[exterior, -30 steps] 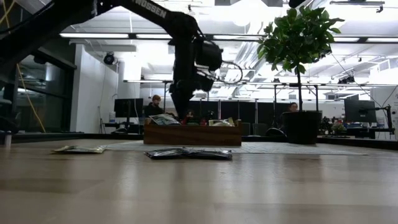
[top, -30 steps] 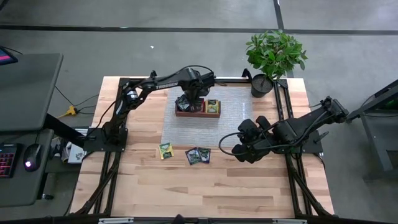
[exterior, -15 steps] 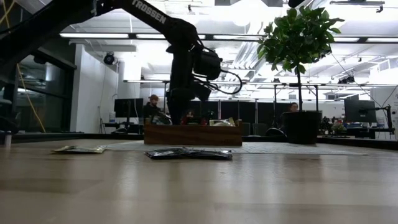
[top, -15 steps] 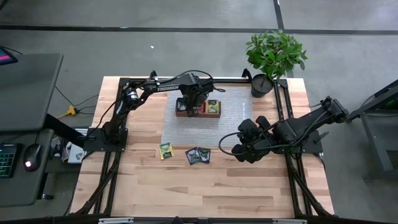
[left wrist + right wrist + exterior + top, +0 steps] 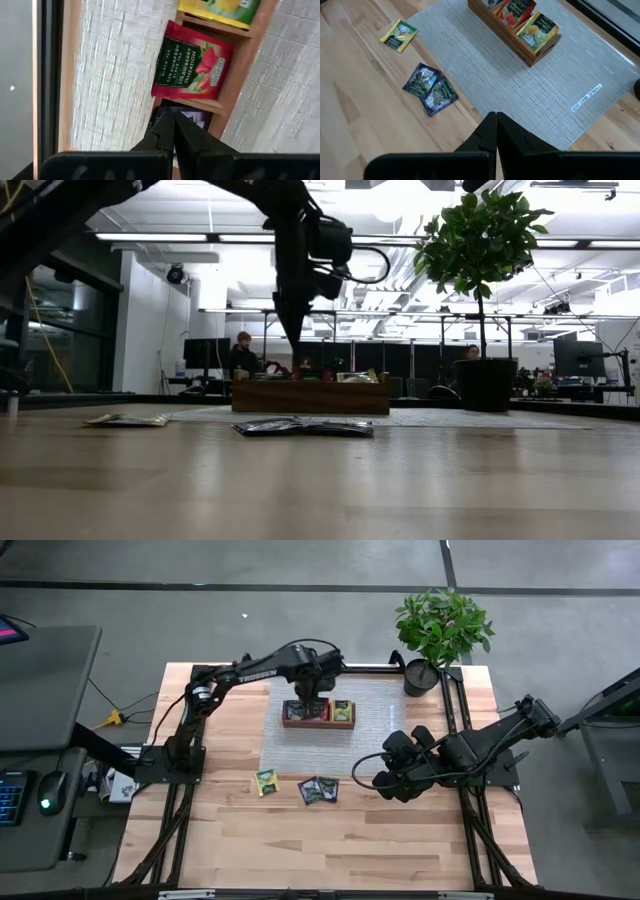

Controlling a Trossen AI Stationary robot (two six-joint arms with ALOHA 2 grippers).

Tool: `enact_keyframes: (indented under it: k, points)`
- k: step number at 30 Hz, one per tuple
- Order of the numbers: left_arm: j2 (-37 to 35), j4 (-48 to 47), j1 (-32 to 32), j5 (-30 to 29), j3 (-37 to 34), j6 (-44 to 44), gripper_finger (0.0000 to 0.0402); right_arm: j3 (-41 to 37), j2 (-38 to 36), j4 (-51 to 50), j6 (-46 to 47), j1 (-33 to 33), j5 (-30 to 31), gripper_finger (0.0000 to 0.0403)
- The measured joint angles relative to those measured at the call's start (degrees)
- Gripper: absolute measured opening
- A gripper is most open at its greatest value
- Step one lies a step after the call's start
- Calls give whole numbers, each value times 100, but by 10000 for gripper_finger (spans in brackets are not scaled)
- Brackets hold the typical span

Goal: Pick & Place Tea
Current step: Put the violet tea packet into the left side of the brown organizer

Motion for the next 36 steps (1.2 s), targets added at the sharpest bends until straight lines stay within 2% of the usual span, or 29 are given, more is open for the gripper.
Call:
enact_keyframes:
  k: [4,7,12,15,18,20,27,31,34,36]
  points:
    - [-208,-210,-164,139,1,334,0,0,0,0,-96,0,15,0]
    - [-431,-280,-434,13,-96,531,0,0,0,-2,-148,0,10,0]
    - [-954,161,-782,96,-872,514,0,-372,-7,323,-254,2,-296,0]
    - [-1468,522,-960,387,-1803,273,0,-993,-7,1144,-328,4,-685,0]
    - [-1975,1545,-1219,776,-2812,-214,0,-1624,4,2293,-407,31,-875,0]
    - [-2337,1792,-1417,980,-3562,-624,0,-2033,4,3182,-443,26,-917,0]
    - [-3062,4393,-2237,1611,-5620,-2157,0,-3047,4,5556,-904,-345,-1201,0]
    - [-3062,5430,-2722,1780,-6227,-2744,0,-3215,65,6660,-2049,-584,-1692,0]
    - [-3056,5824,-3006,1754,-6326,-2857,0,-3198,228,7155,-2992,-687,-1975,0]
    - [-2962,5993,-3101,1694,-6328,-2870,0,-3198,395,7322,-3275,-748,-2146,0]
